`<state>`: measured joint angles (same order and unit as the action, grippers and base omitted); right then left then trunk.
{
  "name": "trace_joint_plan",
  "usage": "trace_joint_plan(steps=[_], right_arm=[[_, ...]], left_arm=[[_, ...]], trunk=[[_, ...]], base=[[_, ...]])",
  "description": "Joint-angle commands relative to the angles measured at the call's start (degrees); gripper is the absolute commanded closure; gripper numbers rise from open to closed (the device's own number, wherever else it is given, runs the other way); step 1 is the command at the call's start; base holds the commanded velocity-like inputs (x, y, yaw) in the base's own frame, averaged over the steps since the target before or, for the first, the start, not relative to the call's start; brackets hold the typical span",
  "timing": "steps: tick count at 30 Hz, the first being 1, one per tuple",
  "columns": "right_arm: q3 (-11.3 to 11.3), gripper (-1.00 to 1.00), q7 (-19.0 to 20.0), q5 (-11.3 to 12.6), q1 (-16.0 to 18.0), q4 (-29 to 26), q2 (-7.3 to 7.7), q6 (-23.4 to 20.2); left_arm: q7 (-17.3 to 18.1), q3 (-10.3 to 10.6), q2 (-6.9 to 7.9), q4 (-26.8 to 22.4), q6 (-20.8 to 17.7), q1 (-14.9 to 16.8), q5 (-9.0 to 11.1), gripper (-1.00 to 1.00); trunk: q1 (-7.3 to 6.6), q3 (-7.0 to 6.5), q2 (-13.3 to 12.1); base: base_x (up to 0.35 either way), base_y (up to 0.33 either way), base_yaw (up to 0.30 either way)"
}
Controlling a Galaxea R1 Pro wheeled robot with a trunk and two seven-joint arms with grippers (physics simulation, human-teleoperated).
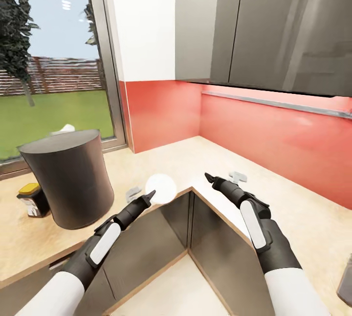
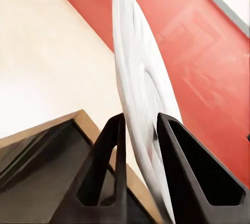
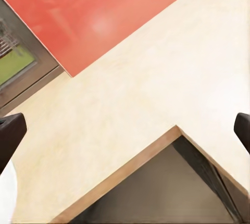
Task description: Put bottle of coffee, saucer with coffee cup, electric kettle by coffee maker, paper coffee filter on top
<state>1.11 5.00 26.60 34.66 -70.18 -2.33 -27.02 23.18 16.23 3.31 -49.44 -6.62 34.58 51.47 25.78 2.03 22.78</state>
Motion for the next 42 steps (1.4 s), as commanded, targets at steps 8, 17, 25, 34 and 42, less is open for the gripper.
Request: trace_joint_plan(steps=[8,17,25,34,42], right_arm=[[0.12,-1.00,0.10,0.20,0.05,-0.05,-0.05,-0.31],[0.12,-1.00,0.10,0.20,0.05,-0.08,-0.05,-0.31],[0.12,-1.00,0.10,0.20,0.05,-0.12,-0.05,-0.31],[0.12,-1.00,0.10,0.20,0.05,-0.12,-0.05,-0.33],[0.12,-1.00,0.10,0.20,0.05,-0.05,0.00,-0.40]], left_arm=[[-0.07,0.12,0.03,-0.04,-0.34,0.05,0.54,1.00],[-0.07,0.06,0.03,-0.04,-0.41,0.05,0.56,1.00],[-0.07,0.11,-0.11,0.01,-0.41,0.05,0.56,1.00],[-0.07,0.12,-0.19,0.04,-0.41,0.05,0.56,1.00],[-0.07,0.12,-0.23,0.04,-0.41,0.05,0.56,1.00]], trunk=[[0.01,-0.42,0.14],[0.01,-0.80,0.14],[0.01,-1.05,0.14],[0.01,-1.10,0.14],[0.01,-1.10,0.14]], base=[[-0.341,0.004,0.000],[-0.341,0.077,0.076],[-0.341,0.097,0.239],[-0.341,0.098,0.051],[-0.341,0.099,0.001]])
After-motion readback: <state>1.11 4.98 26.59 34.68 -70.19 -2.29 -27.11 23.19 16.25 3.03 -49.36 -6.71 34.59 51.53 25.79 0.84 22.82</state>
